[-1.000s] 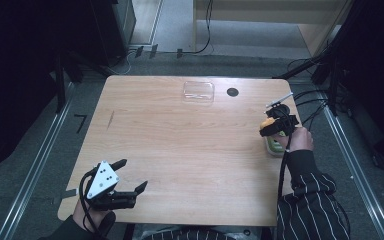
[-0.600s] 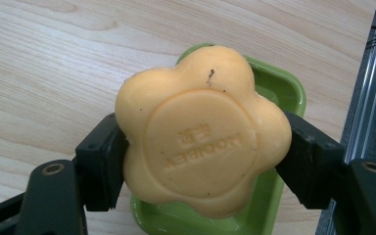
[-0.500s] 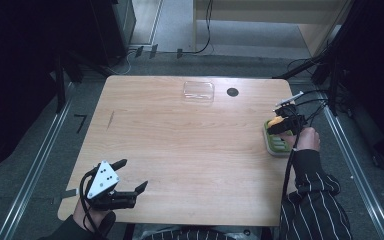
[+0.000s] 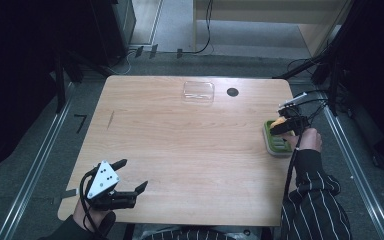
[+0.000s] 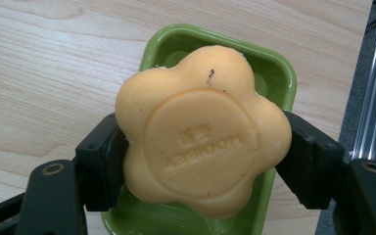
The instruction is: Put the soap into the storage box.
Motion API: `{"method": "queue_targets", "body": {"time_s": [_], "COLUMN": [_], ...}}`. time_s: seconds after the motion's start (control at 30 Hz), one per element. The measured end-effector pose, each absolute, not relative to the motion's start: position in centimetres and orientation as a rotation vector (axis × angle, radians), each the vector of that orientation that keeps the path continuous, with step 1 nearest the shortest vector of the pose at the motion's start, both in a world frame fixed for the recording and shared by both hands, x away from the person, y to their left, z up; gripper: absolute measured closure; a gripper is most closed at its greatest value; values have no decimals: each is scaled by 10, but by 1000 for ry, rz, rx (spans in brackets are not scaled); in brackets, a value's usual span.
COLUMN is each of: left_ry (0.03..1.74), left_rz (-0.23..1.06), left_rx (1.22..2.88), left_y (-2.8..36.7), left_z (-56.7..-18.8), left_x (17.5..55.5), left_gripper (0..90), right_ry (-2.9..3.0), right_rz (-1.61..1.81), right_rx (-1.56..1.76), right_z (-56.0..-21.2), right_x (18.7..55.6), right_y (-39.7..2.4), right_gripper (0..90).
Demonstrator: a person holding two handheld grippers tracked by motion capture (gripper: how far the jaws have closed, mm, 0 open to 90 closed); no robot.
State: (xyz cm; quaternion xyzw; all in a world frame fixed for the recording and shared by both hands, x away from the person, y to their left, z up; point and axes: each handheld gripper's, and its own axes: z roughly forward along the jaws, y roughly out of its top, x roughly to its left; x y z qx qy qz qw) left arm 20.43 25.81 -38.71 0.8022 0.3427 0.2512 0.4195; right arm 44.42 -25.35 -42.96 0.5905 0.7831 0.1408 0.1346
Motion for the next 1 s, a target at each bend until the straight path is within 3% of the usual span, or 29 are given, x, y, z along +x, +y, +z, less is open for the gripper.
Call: {"method": "queue_targets", "body": {"time_s": [1.0], "left_ry": [856], "left_rz": [629], "left_rx": [2014], "left_y": [258], "left_z": [-387], "left_x": [204], "left_gripper": [136], "right_ry": [2297], "right_rz": [349], "right_rx": [1799], "right_z": [-444], "right_x": [449], "right_y": [-255], "right_gripper": [280]}}
